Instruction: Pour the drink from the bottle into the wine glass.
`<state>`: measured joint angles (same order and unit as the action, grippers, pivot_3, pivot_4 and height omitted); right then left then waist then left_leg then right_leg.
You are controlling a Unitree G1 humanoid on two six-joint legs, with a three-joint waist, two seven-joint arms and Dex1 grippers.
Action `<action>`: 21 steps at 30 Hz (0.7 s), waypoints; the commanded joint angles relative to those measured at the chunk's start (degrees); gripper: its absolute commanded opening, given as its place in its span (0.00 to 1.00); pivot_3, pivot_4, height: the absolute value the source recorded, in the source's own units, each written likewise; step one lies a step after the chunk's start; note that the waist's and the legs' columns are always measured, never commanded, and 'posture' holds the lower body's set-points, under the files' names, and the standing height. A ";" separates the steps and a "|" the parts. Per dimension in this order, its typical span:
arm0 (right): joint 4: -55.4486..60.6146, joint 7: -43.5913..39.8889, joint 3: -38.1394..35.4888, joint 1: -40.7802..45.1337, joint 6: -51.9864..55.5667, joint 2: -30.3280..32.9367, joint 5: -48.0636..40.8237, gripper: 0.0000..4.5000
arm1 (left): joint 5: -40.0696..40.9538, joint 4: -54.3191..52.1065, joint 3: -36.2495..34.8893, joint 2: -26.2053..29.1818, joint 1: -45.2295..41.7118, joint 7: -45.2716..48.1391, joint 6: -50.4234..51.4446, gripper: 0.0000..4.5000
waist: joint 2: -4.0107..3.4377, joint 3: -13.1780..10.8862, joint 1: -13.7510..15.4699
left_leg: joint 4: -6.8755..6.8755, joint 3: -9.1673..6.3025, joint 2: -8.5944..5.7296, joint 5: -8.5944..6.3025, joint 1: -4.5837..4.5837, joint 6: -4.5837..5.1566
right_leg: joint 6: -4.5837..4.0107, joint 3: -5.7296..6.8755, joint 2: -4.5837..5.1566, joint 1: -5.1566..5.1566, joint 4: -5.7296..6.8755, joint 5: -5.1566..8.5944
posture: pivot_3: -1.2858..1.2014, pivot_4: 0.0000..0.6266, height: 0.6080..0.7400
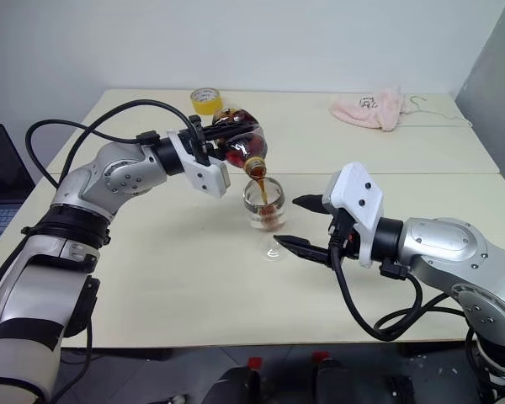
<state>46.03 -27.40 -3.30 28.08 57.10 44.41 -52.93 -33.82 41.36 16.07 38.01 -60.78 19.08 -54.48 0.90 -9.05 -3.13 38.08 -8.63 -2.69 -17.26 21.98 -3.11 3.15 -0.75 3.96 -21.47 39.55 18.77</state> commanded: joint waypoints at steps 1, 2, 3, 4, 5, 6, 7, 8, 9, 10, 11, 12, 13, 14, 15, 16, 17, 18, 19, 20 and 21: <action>1.36 0.23 -0.86 0.32 -1.46 -0.02 -0.35 0.77 | 0.49 -1.62 -0.66 0.86 -2.20 -1.68 -0.62 0.19 | 0.00 0.00 0.00 | 0.00 0.00 0.00 0.00 0.00 0.00 | 0.00 0.00 0.00 0.00 0.00 0.00 | 0.52 0.24 1.00; 1.38 0.22 -0.83 0.28 -1.48 -0.01 -0.30 0.77 | 0.50 -1.69 -0.67 0.88 -2.14 -1.68 -0.63 0.19 | 0.00 0.00 0.00 | 0.00 0.00 0.00 0.00 0.00 0.00 | 0.00 0.00 0.00 0.00 0.00 0.00 | 0.52 0.24 1.00; 1.39 0.21 -0.80 0.24 -1.49 -0.01 -0.27 0.77 | 0.44 -1.75 -0.67 0.93 -2.09 -1.75 -0.66 0.19 | 0.00 0.00 0.00 | 0.00 0.00 0.00 0.00 0.00 0.00 | 0.00 0.00 0.00 0.00 0.00 0.00 | 0.52 0.24 1.00; 1.40 0.21 -0.78 0.21 -1.49 -0.01 -0.25 0.77 | 0.40 -1.77 -0.65 0.96 -2.06 -1.81 -0.68 0.19 | 0.00 0.00 0.00 | 0.00 0.00 0.00 0.00 0.00 0.00 | 0.00 0.00 0.00 0.00 0.00 0.00 | 0.52 0.24 1.00; 1.40 0.20 -0.75 0.20 -1.51 -0.01 -0.21 0.77 | 0.35 -1.77 -0.63 1.00 -2.04 -1.88 -0.71 0.19 | 0.00 0.00 0.00 | 0.00 0.00 0.00 0.00 0.00 0.00 | 0.00 0.00 0.00 0.00 0.00 0.00 | 0.52 0.24 1.00; 1.40 0.19 -0.71 0.19 -1.53 -0.03 -0.19 0.77 | 0.28 -1.69 -0.61 1.05 -2.02 -1.99 -0.77 0.19 | 0.00 0.00 0.00 | 0.00 0.00 0.00 0.00 0.00 0.00 | 0.00 0.00 0.00 0.00 0.00 0.00 | 0.52 0.24 1.00; 1.39 0.17 -0.65 0.18 -1.56 -0.04 -0.13 0.77 | 0.23 -1.56 -0.58 1.09 -2.01 -2.11 -0.80 0.19 | 0.00 0.00 0.00 | 0.00 0.00 0.00 0.00 0.00 0.00 | 0.00 0.00 0.00 0.00 0.00 0.00 | 0.52 0.24 1.00; 1.38 0.16 -0.61 0.17 -1.58 -0.05 -0.09 0.77 | 0.18 -1.46 -0.55 1.12 -2.00 -2.22 -0.82 0.19 | 0.00 0.00 0.00 | 0.00 0.00 0.00 0.00 0.00 0.00 | 0.00 0.00 0.00 0.00 0.00 0.00 | 0.52 0.24 1.00; 1.37 0.14 -0.58 0.16 -1.60 -0.05 -0.08 0.77 | 0.07 -1.37 -0.49 1.17 -1.99 -2.34 -0.86 0.19 | 0.00 0.00 0.00 | 0.00 0.00 0.00 0.00 0.00 0.00 | 0.00 0.00 0.00 0.00 0.01 0.00 | 0.52 0.24 1.00; 1.37 0.13 -0.56 0.16 -1.60 -0.04 -0.07 0.77 | 0.04 -1.31 -0.47 1.19 -1.98 -2.41 -0.89 0.19 | 0.00 0.00 0.00 | 0.00 0.00 0.00 0.00 0.00 0.00 | 0.00 0.00 0.00 0.00 0.01 0.00 | 0.52 0.24 1.00; 1.40 0.14 -0.57 0.13 -1.61 -0.02 -0.09 0.77 | 0.02 -1.31 -0.46 1.21 -1.94 -2.44 -0.90 0.19 | 0.00 0.00 0.00 | 0.00 0.00 0.00 0.00 0.00 0.00 | 0.00 0.00 0.00 0.00 0.00 0.00 | 0.52 0.24 1.00; 1.43 0.14 -0.58 0.11 -1.62 0.00 -0.10 0.77 | 0.00 -1.31 -0.48 1.22 -1.91 -2.44 -0.92 0.19 | 0.00 0.00 0.00 | 0.00 0.00 0.00 0.00 0.00 0.00 | 0.00 0.00 0.00 0.00 0.01 0.00 | 0.52 0.24 1.00; 1.44 0.16 -0.56 0.09 -1.63 0.02 -0.10 0.77 | 0.01 -1.30 -0.49 1.21 -1.89 -2.44 -0.95 0.19 | 0.00 0.00 0.00 | 0.00 0.00 0.00 0.00 0.00 0.00 | 0.00 0.00 0.00 0.00 0.01 0.00 | 0.52 0.24 1.00; 1.44 0.16 -0.55 0.08 -1.65 0.03 -0.11 0.77 | 0.00 -1.28 -0.51 1.21 -1.88 -2.45 -0.98 0.19 | 0.00 0.00 0.00 | 0.00 0.00 0.00 0.00 0.00 0.00 | 0.00 0.00 0.00 0.00 0.01 0.00 | 0.52 0.24 1.00; 1.43 0.15 -0.54 0.07 -1.66 0.04 -0.11 0.77 | -0.10 -1.19 -0.49 1.21 -1.87 -2.56 -1.05 0.19 | 0.00 0.00 0.00 | 0.00 0.00 0.00 0.00 0.00 0.00 | 0.00 0.00 0.00 0.00 0.01 0.00 | 0.52 0.24 1.00; 1.41 0.13 -0.52 0.08 -1.67 0.06 -0.10 0.77 | -0.22 -1.08 -0.48 1.21 -1.86 -2.68 -1.11 0.19 | 0.00 0.00 0.00 | 0.00 0.00 0.00 0.00 0.00 0.00 | 0.00 0.00 0.00 0.00 0.01 0.00 | 0.52 0.24 1.00; 1.40 0.12 -0.51 0.08 -1.68 0.07 -0.08 0.77 | -0.30 -1.00 -0.47 1.22 -1.86 -2.77 -1.15 0.19 | 0.00 0.00 0.00 | 0.00 0.00 0.00 0.00 0.00 0.00 | 0.00 0.00 0.00 0.00 0.01 0.00 | 0.52 0.24 1.00; 1.40 0.11 -0.51 0.09 -1.68 0.07 -0.10 0.77 | -0.38 -0.91 -0.47 1.23 -1.86 -2.86 -1.18 0.19 | 0.00 0.00 0.00 | 0.00 0.00 0.00 0.00 0.00 0.00 | 0.00 0.00 0.00 0.00 0.01 0.00 | 0.52 0.24 1.00; 1.40 0.11 -0.51 0.09 -1.68 0.07 -0.11 0.77 | -0.43 -0.85 -0.48 1.22 -1.86 -2.92 -1.19 0.19 | 0.00 0.00 0.00 | 0.00 0.00 0.00 0.00 0.00 0.00 | 0.00 0.00 0.00 0.00 0.01 0.00 | 0.52 0.24 1.00; 1.40 0.12 -0.51 0.09 -1.68 0.07 -0.12 0.77 | -0.54 -0.79 -0.50 1.22 -1.86 -3.00 -1.21 0.19 | 0.00 0.00 0.00 | 0.00 0.00 0.00 0.00 0.00 0.00 | 0.00 0.00 0.00 0.00 0.01 0.00 | 0.52 0.24 1.00; 1.39 0.10 -0.49 0.08 -1.70 0.07 -0.10 0.77 | -0.65 -0.69 -0.52 1.24 -1.82 -3.10 -1.22 0.19 | 0.00 0.00 0.00 | 0.00 0.00 0.00 0.00 0.00 0.00 | 0.00 0.00 0.00 0.00 0.01 0.00 | 0.52 0.24 1.00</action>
<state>46.03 -27.41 -3.21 28.03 56.78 44.41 -52.87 -34.99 41.36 16.07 38.24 -60.77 17.60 -55.40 0.90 -9.05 -3.13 38.09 -8.63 -2.70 -17.26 21.98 -3.11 3.15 -0.75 3.96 -21.47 39.56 18.77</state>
